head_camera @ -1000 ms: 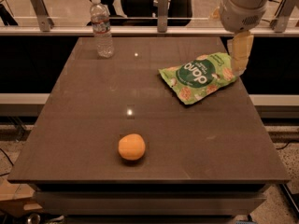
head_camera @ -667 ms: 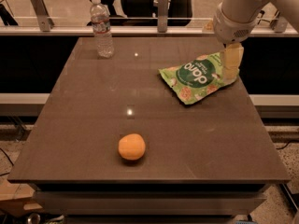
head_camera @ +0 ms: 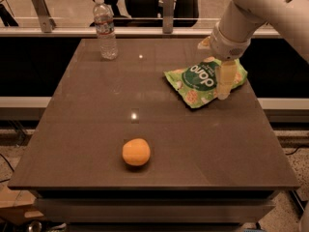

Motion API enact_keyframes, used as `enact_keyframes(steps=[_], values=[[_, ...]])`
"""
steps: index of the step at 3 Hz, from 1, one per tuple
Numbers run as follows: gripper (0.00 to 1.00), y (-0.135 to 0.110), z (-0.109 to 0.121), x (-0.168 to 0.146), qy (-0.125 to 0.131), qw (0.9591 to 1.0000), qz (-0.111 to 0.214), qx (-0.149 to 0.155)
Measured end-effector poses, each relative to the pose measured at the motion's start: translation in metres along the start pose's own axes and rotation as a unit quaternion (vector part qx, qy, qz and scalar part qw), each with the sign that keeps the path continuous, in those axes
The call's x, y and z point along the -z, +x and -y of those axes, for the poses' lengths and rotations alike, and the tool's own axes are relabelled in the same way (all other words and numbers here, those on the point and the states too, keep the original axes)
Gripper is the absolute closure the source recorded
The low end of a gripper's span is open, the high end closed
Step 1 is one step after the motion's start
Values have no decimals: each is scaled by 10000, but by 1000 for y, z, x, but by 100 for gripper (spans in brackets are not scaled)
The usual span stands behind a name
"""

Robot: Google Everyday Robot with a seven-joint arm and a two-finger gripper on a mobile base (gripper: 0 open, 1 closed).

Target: Move green rice chip bag near water bottle

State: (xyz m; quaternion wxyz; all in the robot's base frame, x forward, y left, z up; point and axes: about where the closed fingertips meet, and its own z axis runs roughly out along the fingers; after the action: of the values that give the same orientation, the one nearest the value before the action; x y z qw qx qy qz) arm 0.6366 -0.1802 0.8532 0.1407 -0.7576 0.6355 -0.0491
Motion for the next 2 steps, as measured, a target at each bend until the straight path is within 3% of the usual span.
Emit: enact_keyframes(steps=[1, 2], values=[[0, -5, -6, -16, -176, 9998, 101, 38], [18, -9, -14, -31, -369, 9991, 193, 40]])
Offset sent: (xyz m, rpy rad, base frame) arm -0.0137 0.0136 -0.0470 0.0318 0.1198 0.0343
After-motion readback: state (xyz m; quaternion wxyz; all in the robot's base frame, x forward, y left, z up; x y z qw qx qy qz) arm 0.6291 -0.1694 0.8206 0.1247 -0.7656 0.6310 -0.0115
